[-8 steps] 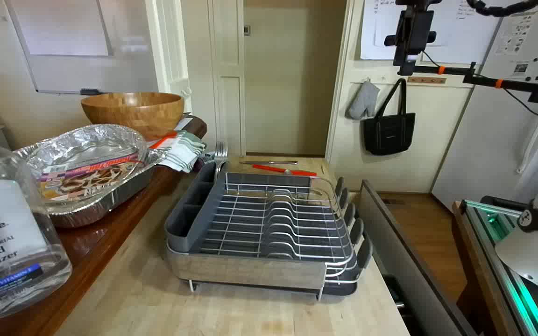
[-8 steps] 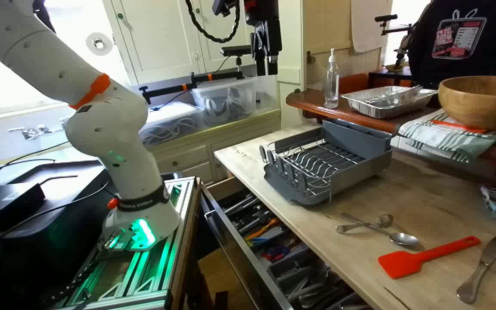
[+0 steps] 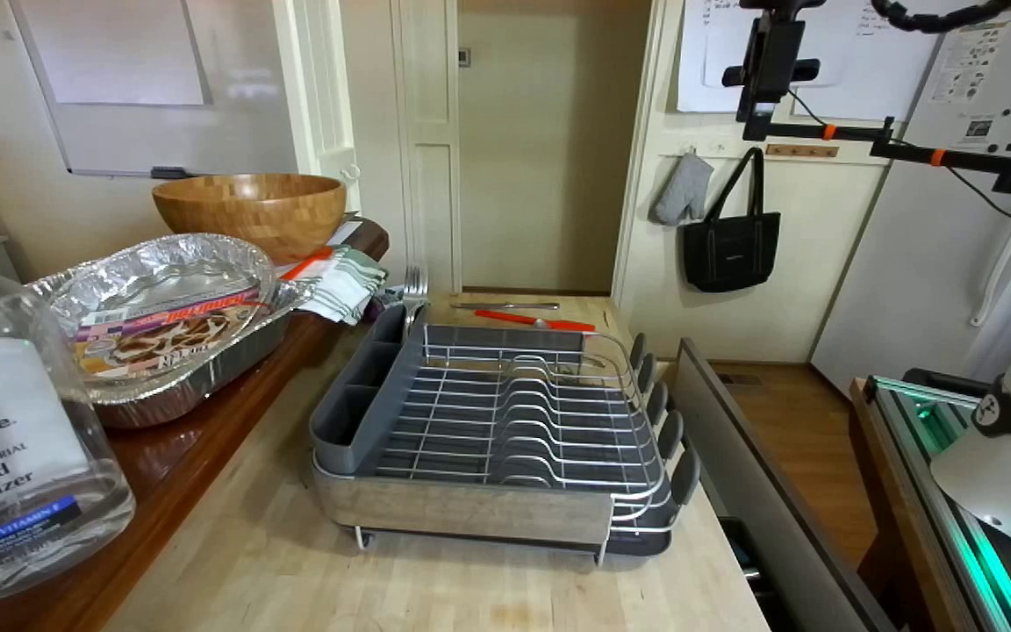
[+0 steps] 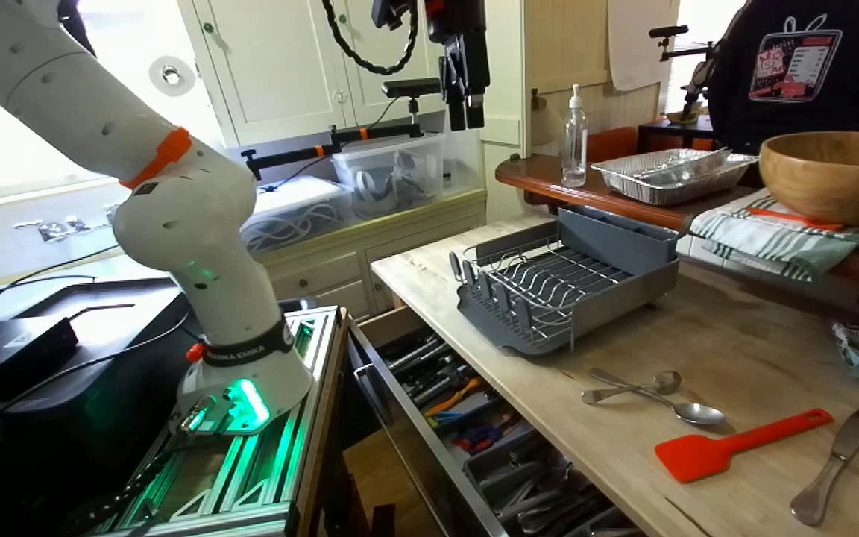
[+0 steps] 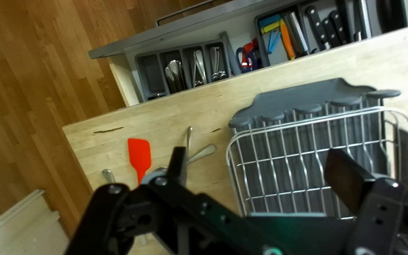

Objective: Take one silver fork from the dish rack and put it on the right side of the countertop.

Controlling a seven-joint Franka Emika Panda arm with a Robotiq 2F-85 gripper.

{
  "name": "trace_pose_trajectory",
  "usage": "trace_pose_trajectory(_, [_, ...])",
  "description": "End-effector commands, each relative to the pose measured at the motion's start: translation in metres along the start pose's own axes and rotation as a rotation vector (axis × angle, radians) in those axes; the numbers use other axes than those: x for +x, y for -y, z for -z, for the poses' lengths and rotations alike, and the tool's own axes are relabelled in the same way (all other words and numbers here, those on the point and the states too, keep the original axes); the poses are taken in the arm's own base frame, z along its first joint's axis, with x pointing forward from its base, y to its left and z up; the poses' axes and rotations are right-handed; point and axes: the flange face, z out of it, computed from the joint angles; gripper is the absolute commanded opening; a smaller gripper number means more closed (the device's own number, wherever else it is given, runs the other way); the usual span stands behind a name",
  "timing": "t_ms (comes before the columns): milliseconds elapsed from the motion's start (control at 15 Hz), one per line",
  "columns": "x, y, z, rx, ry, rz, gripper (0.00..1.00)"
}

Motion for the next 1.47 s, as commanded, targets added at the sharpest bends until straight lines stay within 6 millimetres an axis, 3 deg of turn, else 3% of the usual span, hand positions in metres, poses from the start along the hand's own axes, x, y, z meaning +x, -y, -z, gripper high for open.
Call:
trace_pose_trajectory(0, [0.025, -0.016, -0.014, -0.042, -0.037, -0.191, 1.00])
trace_pose_trajectory(267, [0.057, -0.034, -0.043, -0.010, -0.059, -0.414, 1.00])
trace_pose_trajectory(467, [0.084, -0.036, -0.068, 0.014, -0.086, -0.488, 1.00])
trace_pose_trajectory(733, [0.119, -0.029, -0.094, 0.059, -0.116, -0.441, 1.00])
trace_pose_trajectory(1000, [0.152, -0.009, -0.110, 0.119, -0.149, -0.356, 1.00])
trace_pose_trajectory(1200, [0.167, 0.007, -0.114, 0.146, -0.136, -0.293, 1.00])
trace_pose_trajectory(1267, [0.153, 0.001, -0.111, 0.120, -0.137, -0.327, 1.00])
trace_pose_trajectory(1400, [0.161, 0.007, -0.113, 0.129, -0.134, -0.307, 1.00])
